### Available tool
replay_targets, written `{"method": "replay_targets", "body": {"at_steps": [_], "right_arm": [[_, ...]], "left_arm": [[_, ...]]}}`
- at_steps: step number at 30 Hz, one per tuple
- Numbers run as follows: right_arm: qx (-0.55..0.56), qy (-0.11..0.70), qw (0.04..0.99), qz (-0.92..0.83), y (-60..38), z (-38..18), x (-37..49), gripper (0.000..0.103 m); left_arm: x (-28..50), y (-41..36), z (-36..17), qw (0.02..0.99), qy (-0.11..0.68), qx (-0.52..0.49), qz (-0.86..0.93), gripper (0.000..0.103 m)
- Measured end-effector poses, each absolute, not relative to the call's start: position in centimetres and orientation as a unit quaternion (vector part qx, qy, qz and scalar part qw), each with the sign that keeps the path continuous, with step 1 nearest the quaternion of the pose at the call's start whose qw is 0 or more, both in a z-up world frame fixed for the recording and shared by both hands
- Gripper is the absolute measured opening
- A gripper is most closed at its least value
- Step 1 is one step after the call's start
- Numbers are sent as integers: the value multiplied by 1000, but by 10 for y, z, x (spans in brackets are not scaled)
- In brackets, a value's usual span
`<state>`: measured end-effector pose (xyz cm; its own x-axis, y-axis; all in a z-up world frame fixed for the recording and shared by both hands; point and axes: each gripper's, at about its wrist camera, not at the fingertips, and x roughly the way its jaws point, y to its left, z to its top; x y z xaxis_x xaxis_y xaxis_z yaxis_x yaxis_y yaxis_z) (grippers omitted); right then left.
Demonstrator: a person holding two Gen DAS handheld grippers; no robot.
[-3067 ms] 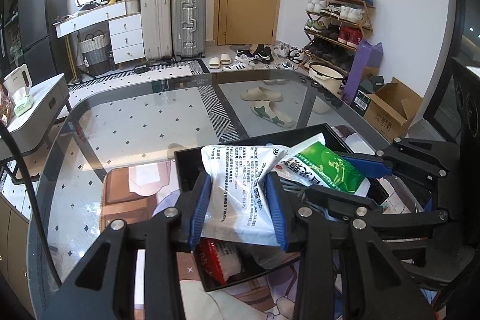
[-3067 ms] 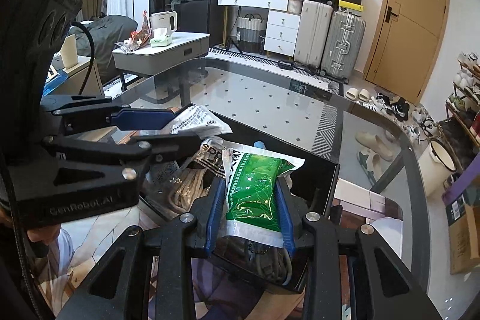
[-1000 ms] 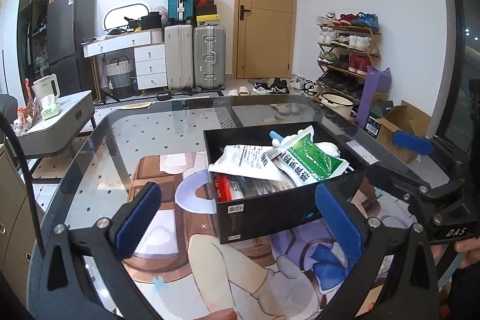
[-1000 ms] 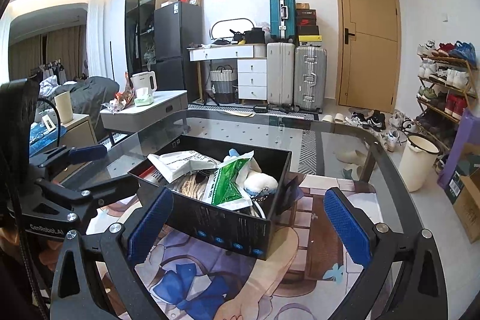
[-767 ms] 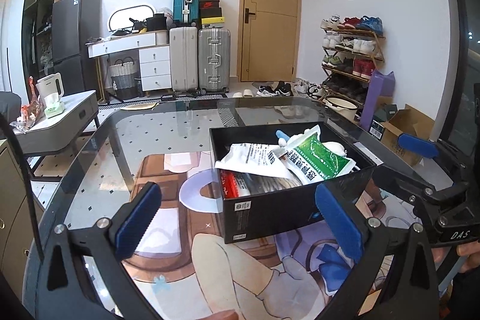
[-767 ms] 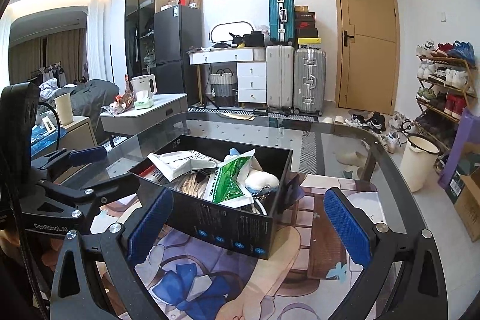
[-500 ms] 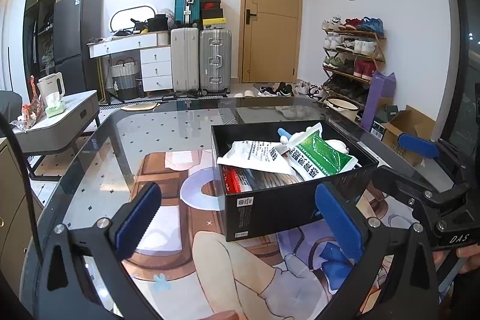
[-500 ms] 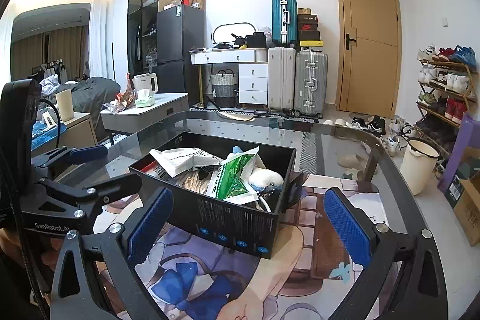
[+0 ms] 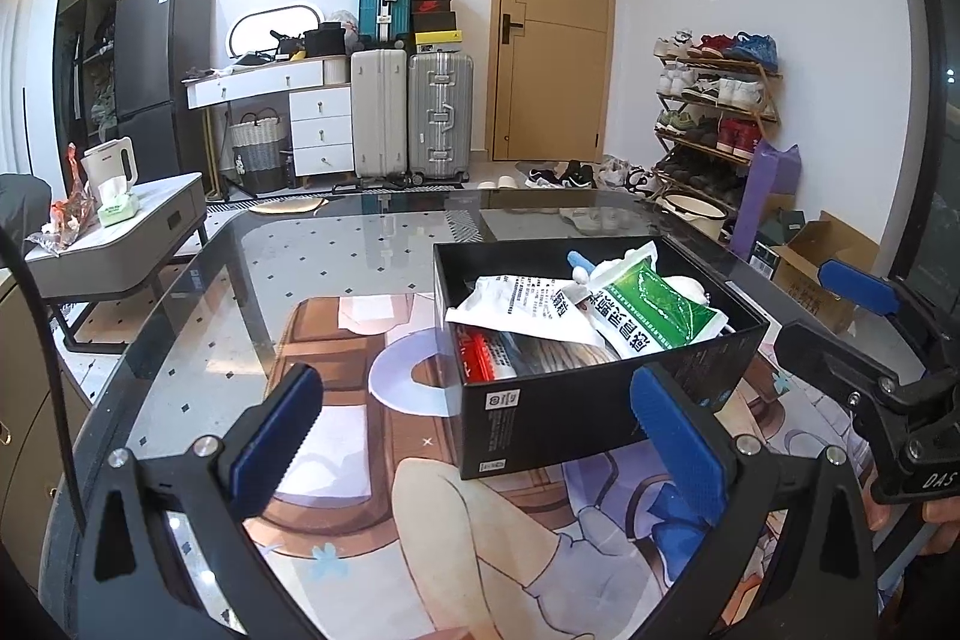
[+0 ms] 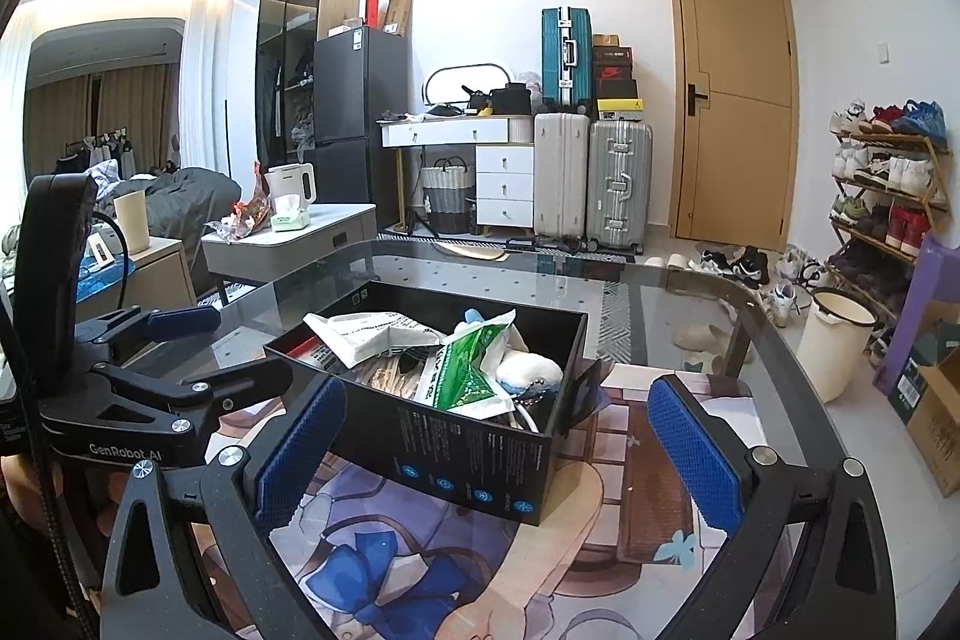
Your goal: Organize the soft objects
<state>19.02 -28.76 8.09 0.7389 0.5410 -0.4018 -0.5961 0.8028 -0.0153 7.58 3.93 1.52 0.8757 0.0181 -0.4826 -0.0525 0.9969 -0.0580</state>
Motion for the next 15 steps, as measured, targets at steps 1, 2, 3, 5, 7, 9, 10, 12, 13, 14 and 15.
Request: {"method": "replay_targets", "body": {"at_steps": [1,2,3,5,7,9,10,12,13,14,15], "right_arm": [[-71,193,929,307,-288,81,190,102],[-70,193,929,307,-288,81,190,102],[-69,193,930,306,-288,81,190,102],[-66,194,930,306,-289,80,191,102],[-63,195,930,304,-290,80,191,102],[-62,197,930,303,-290,79,191,102],[-62,198,930,303,-291,78,191,102],[-61,197,930,303,-292,78,191,102],[-62,196,930,304,-291,78,191,102],[-61,196,930,304,-291,78,191,102],[-61,195,931,304,-291,78,191,102]], "left_arm": [[76,39,15,968,249,-34,19,103],[76,39,15,968,248,-34,18,103],[76,39,15,968,248,-34,18,103],[75,39,16,969,246,-31,18,103],[75,39,16,969,244,-30,18,103],[74,38,15,969,245,-30,18,103],[74,39,15,969,245,-30,18,103],[74,39,15,969,245,-31,18,103],[74,38,15,969,244,-31,18,103],[74,38,15,969,244,-31,18,103],[74,38,15,969,244,-31,18,103]]}}
